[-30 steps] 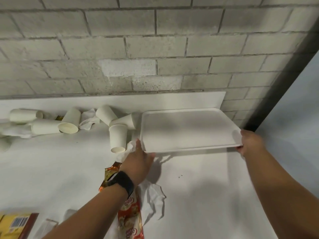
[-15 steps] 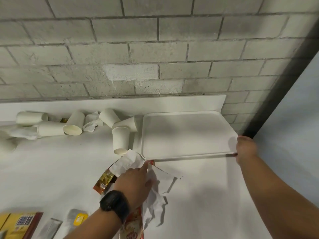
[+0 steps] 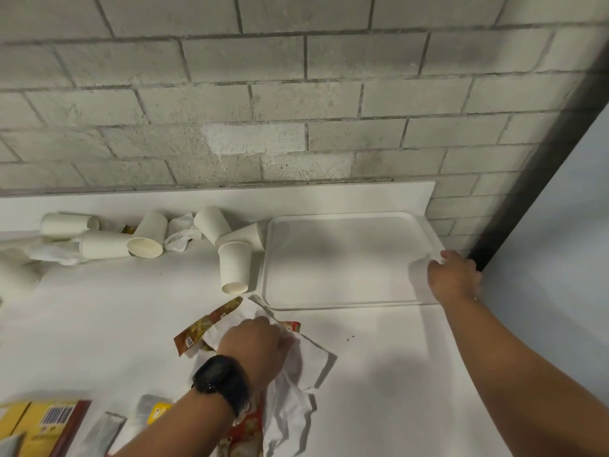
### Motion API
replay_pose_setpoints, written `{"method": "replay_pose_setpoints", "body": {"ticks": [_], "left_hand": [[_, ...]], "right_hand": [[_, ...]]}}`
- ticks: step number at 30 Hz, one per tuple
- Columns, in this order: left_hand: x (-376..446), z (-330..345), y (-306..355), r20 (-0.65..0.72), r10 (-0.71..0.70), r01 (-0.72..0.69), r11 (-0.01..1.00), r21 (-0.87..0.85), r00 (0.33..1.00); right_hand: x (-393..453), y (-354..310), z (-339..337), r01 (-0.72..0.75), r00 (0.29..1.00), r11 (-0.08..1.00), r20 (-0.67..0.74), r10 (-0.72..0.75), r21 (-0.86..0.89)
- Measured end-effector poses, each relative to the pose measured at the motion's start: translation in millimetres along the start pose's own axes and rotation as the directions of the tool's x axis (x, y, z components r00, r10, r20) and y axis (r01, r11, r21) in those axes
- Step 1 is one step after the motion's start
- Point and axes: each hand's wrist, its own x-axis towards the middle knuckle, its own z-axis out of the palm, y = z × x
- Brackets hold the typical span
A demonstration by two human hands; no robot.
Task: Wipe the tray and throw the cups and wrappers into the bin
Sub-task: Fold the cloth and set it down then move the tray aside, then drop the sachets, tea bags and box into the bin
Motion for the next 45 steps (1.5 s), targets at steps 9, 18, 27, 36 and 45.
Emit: {"method": "replay_pose_setpoints", "body": {"ticks": [9,18,27,36,45], "left_hand": [[-18,-2,-13,-0.152,-0.065,0.048,0.992,-0.117,0.986],[-60,-2,-39,-0.227,-0.211,0.163,0.963,-0.213,0.951],[-116,7,-72,-0.248,-0.324,0.252,0.926,-0.282,0.913],[-155,7,-102,-0.207,-0.326,0.237,0.901,-0.363,0.922],[-195,23,-121,-0.024,-0.003,-0.003,0.968,-0.252,1.000]], "right_hand": [[-71,-17,39,0.526,0.844,0.850,0.144,-0.517,-0.028],[-139,-35,38,0.621,0.693,0.777,0.391,-0.606,0.105],[-181,-38,20,0.661,0.570,0.722,0.491,-0.659,0.202],[-248,-25,-4,0.644,0.540,0.740,0.570,-0.619,0.193],[-349,8,36,0.621,0.720,0.766,0.508,-0.474,-0.167]]}}
